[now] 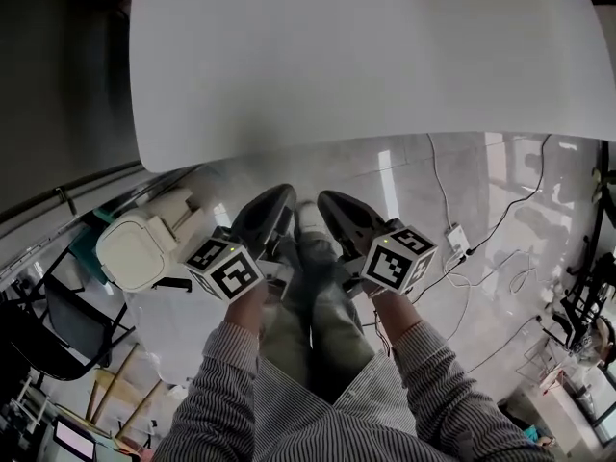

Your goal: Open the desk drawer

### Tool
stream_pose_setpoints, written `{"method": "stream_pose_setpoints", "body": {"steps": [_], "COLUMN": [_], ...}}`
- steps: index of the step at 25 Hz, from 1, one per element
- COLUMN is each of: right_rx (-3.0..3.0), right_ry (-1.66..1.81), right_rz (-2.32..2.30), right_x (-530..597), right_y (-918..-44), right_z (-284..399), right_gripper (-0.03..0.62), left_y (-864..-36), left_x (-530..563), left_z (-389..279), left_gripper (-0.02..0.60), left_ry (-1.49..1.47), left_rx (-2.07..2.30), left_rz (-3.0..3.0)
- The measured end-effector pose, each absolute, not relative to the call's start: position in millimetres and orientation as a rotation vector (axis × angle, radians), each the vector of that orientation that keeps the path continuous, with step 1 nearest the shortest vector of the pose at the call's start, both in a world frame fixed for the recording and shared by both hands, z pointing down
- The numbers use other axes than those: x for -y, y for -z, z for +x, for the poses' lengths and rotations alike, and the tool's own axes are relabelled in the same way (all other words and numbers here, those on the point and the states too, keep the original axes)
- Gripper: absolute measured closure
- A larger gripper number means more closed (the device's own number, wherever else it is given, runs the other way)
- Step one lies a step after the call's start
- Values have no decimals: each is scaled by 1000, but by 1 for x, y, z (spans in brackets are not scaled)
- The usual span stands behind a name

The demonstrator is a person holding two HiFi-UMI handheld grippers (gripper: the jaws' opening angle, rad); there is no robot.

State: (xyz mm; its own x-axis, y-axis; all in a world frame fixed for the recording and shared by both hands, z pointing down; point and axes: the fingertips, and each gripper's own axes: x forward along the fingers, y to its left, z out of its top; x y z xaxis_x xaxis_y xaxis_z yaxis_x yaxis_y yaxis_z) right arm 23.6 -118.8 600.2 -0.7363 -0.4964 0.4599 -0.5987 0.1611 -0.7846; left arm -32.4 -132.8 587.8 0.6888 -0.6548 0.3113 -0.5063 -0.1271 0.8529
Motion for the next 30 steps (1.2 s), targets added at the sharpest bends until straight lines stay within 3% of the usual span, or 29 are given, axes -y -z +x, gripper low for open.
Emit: {"method": "stream_pose_setpoints", "body": {"steps": [4,16,19,20,23,30], "right_rx": [2337,2379,2313,2296,2284,2275], "right_ry": [-1699,-2114,-2213,-2245,-2282,-2311], "right_rz": [1128,1317,1319,1315,1321,1391], "right_x": [136,190,189,190,201,226], "right_y": [-613,-621,-629,-632,-640,-649], "right_z": [20,16,16,16,21,33], "right_gripper": [577,574,485,485,480,456], "left_y": [-597,-615,-613,-613,-619,-631], "left_x": [147,178,180,182,195,215], "left_z": [-41,-58,-61,-61,-57,-55], "left_gripper": [568,566,565,559,453,423], "left_ry": [114,431,453,462,483,562], "left_rx": [939,1002,1016,1016,988,958], "left_rz": [1806,1643,1625,1613,1573,1468]}}
